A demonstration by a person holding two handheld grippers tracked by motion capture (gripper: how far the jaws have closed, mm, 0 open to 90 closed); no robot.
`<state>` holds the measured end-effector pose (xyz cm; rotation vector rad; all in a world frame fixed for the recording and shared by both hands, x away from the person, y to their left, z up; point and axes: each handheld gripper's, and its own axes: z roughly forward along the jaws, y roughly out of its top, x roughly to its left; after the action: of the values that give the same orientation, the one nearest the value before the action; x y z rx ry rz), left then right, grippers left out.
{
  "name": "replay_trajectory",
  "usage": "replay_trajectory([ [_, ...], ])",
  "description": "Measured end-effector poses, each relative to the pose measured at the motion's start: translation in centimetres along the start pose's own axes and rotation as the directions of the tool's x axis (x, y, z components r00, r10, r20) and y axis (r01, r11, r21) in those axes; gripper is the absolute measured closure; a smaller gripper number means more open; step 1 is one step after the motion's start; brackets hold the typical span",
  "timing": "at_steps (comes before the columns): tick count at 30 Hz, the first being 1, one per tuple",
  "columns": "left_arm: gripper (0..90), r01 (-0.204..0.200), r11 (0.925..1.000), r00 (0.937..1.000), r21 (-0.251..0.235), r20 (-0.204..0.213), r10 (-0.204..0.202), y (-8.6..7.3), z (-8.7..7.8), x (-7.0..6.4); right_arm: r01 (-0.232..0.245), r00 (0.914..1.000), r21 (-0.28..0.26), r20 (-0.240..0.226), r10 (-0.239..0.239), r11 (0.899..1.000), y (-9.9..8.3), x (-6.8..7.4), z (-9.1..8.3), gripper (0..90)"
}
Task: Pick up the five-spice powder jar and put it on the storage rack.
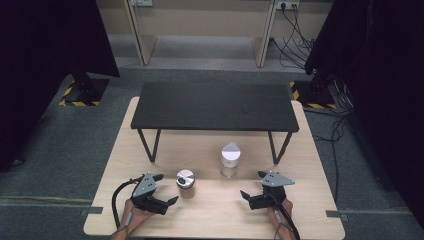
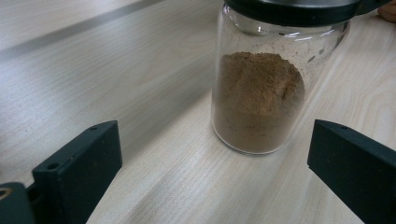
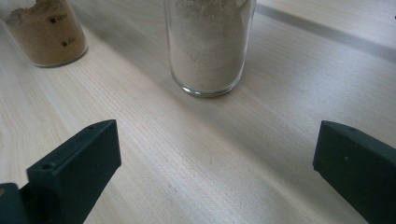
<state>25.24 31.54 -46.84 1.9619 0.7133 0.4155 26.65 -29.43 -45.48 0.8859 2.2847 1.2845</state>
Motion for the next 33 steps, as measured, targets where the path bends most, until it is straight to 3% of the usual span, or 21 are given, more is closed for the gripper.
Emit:
replay_trajectory([
  [33, 2.3, -0.013, 0.9999, 0.9999, 0.003, 0.002, 0.013, 0.08, 0.06, -0.1, 0.012, 0.9999, 0.013, 0.004, -0.012, 1.0, 0.23, 0.14, 0.1, 1.0],
])
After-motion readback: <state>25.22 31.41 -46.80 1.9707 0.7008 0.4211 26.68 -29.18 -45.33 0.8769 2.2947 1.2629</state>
